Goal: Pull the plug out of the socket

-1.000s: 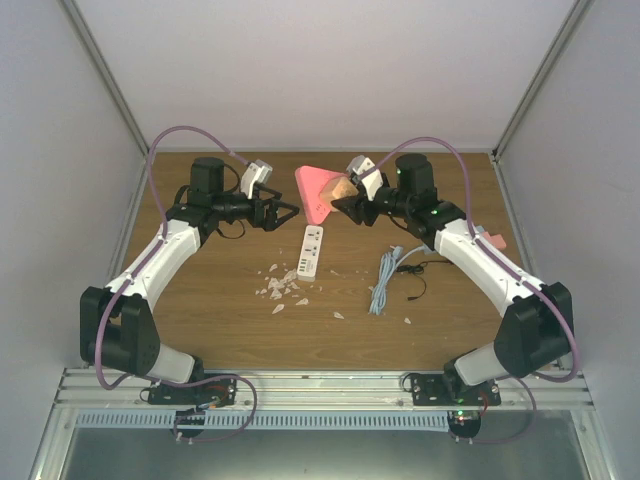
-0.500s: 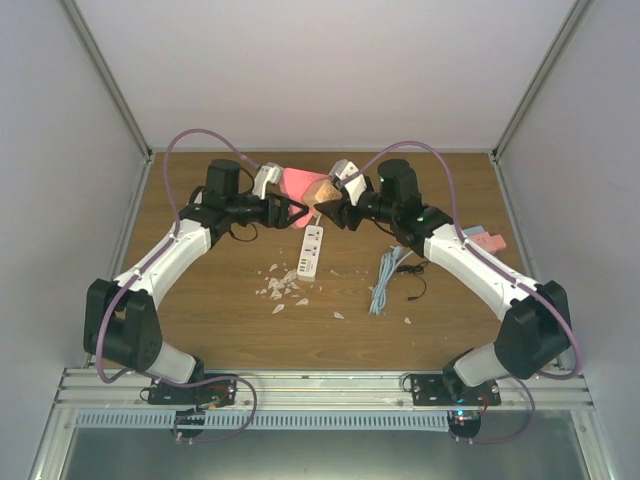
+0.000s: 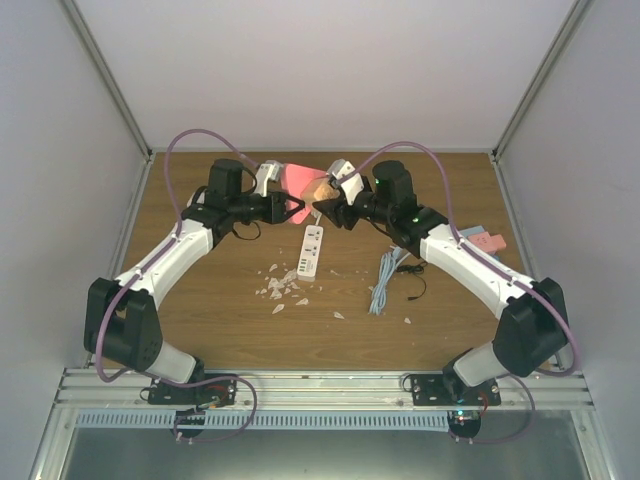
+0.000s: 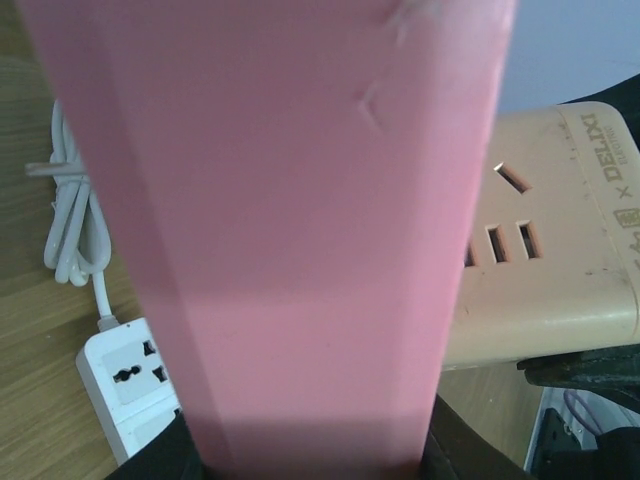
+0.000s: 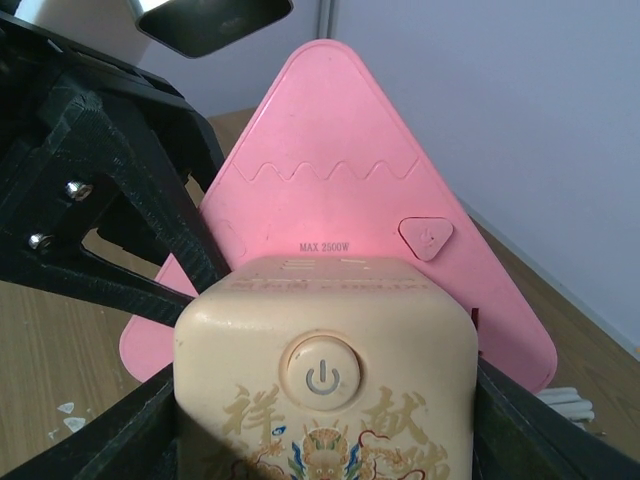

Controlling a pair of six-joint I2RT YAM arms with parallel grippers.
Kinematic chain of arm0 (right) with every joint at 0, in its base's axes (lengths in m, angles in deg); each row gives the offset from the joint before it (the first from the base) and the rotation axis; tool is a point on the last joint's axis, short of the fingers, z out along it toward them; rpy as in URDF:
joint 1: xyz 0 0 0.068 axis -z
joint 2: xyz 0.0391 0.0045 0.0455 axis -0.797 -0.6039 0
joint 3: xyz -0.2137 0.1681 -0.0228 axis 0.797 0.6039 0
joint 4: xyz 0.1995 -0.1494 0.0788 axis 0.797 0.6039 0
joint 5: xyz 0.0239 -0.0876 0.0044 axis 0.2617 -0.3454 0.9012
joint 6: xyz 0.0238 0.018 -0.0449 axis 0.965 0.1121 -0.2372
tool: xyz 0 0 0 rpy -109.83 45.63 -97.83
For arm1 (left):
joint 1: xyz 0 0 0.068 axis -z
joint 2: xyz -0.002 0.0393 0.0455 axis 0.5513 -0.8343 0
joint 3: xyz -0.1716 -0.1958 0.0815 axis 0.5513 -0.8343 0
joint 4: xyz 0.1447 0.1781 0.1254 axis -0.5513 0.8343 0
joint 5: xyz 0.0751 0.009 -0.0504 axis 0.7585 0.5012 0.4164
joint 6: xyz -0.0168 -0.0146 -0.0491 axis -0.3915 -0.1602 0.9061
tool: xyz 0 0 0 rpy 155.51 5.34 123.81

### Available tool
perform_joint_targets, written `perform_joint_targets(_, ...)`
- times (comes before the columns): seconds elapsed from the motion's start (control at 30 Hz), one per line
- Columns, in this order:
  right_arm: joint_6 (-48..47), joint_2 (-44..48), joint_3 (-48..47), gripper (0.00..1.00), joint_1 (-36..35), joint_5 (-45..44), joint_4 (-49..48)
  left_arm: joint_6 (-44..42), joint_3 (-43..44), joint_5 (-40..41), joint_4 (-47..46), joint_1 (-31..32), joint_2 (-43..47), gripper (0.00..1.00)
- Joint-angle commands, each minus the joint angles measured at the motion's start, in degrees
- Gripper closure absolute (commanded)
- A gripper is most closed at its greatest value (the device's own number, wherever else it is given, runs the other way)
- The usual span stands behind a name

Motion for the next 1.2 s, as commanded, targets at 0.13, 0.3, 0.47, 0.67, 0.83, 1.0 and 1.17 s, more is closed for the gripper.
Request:
perform_joint_targets(0.13,0.48,1.21,-3.09,0.99,-0.87,1.27,-4.7,4.78,-1.87,-3.66,-5.68,-6.24,-3.4,1.0)
perform_joint_targets(0.3,-0.9,1.25,-2.47,1.0,-1.09,2.44,-4.71,10.06,-2.47,-10.2,-7.99,-8.87,-5.06,1.0)
perform_joint_targets(0.47,-0.85,1.04,-2.98,0.99,-1.57,4.26,-4.71,10.71,-2.71,-8.97,-7.53,-9.84,-5.42,1.0)
perform_joint_targets(0.67,1.68,-0.81,-5.36,1.0,-1.68,5.85,-3.06,2.66,0.65,12.54,0.81,-6.79,-3.13,1.0)
perform_joint_targets(0.83,2.53,-0.95,-6.28,0.99,-1.68,5.44,-2.71,-0.34,1.29,26.67,3.31,-5.29,-2.19,1.0)
perform_joint_targets(1.0,2.03,-0.99,-6.41,0.99,-1.68,7.1,-2.32,0.45,0.29,21.93,2.54,-7.05,-2.21,1.0)
perform_joint_targets(1.17,0.92,-0.32,-6.16,1.0,-1.29,7.3,-1.44,-0.88,-0.39,19.37,1.27,-7.21,-0.56,1.0)
